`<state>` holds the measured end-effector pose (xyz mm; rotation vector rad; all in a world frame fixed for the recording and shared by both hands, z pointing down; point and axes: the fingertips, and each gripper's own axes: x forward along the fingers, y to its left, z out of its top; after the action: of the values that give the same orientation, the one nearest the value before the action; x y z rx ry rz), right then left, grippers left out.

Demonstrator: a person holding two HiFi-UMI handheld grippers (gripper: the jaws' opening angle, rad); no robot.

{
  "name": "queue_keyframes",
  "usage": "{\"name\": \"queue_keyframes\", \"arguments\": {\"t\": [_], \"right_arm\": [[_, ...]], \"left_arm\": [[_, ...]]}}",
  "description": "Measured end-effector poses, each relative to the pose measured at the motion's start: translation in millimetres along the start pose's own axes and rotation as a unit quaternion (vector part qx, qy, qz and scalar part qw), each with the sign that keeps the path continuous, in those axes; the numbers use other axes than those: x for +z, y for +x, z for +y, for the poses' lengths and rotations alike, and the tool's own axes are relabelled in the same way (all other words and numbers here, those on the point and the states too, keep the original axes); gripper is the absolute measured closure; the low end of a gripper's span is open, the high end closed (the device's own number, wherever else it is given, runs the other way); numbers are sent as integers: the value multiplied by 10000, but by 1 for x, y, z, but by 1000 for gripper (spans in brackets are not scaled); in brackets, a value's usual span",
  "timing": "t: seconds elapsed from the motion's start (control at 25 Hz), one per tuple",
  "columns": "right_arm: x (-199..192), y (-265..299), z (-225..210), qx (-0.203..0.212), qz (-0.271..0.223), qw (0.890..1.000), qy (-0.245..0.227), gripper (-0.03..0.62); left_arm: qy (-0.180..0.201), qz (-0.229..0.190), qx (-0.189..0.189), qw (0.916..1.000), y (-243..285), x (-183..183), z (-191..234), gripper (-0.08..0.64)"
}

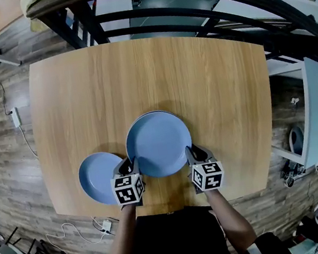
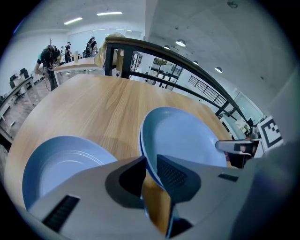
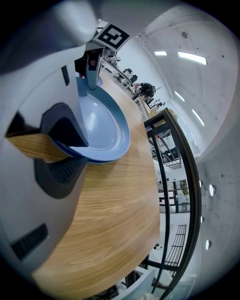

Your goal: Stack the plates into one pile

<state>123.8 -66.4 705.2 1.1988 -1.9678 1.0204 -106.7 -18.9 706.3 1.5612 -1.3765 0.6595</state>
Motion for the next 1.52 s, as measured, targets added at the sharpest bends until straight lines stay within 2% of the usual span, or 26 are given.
{"name": "queue_keyframes", "arguments": {"t": [0.36,0.68,1.12,1.52], "right_arm": [[-4,6,-1,-45,110,9997,-213,495],[-2,9,1,-25,96,9996,-282,453],[6,9,3,30,-14,9993,-363,445],[10,6,4,118,-164,9991,-362,440]], "left_arm": [[-5,34,72,10000,3,-1,1,472],[128,49,100,9999,3,-2,-1,459],[296,54,206,9993,4,-5,0,419],[237,-88,360,9990,-3,0,5,413]]}}
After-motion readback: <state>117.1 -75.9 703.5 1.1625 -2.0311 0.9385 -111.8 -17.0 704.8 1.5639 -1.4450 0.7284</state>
